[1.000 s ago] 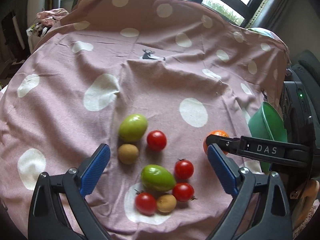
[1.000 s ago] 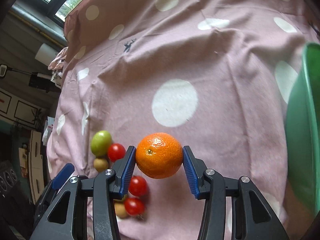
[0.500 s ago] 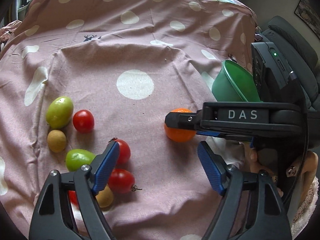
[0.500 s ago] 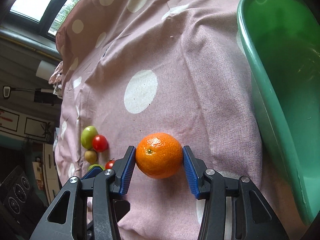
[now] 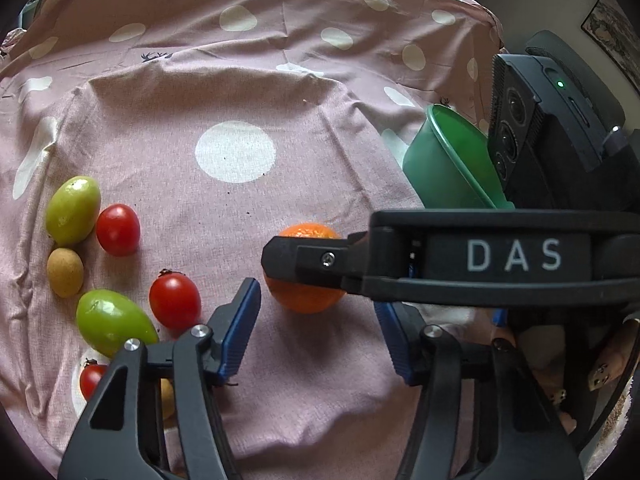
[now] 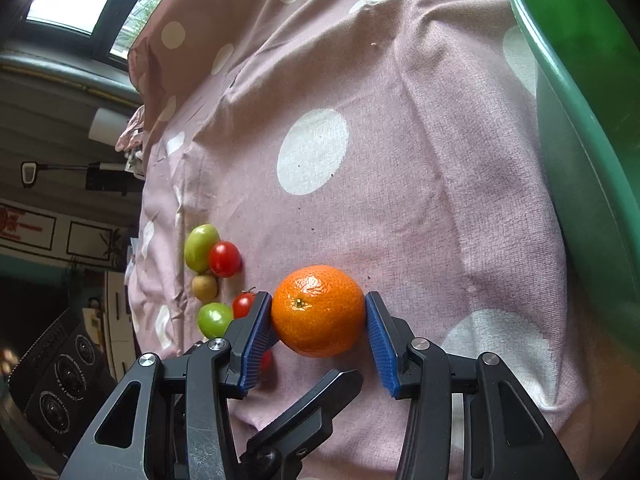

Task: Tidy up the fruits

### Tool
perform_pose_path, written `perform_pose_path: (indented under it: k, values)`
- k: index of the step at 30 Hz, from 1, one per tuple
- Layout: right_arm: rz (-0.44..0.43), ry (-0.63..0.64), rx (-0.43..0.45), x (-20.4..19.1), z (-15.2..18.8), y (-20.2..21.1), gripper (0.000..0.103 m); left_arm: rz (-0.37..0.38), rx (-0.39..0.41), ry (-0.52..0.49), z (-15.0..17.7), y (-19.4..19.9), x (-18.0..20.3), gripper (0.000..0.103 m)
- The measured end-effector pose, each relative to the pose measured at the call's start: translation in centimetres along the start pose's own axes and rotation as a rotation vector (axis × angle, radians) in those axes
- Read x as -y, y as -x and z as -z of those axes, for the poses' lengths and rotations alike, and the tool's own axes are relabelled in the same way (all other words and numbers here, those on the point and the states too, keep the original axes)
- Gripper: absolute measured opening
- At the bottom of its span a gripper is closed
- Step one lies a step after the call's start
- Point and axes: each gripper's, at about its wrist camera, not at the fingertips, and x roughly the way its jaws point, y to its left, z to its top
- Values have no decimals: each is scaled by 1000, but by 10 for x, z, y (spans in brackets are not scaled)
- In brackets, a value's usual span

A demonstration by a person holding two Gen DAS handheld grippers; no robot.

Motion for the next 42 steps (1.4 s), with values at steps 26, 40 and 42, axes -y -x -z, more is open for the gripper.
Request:
perform_pose_path:
  k: [26, 40, 42]
  values:
    - [43, 124, 113, -28, 10, 26, 49, 9, 114, -9, -3, 22, 6, 44]
    - [23, 212, 259, -50, 22, 61, 49, 8, 253, -46, -6, 54, 25, 44]
    - [31, 227, 271, -53, 24, 64, 49, 18, 262, -43, -6, 57, 25, 44]
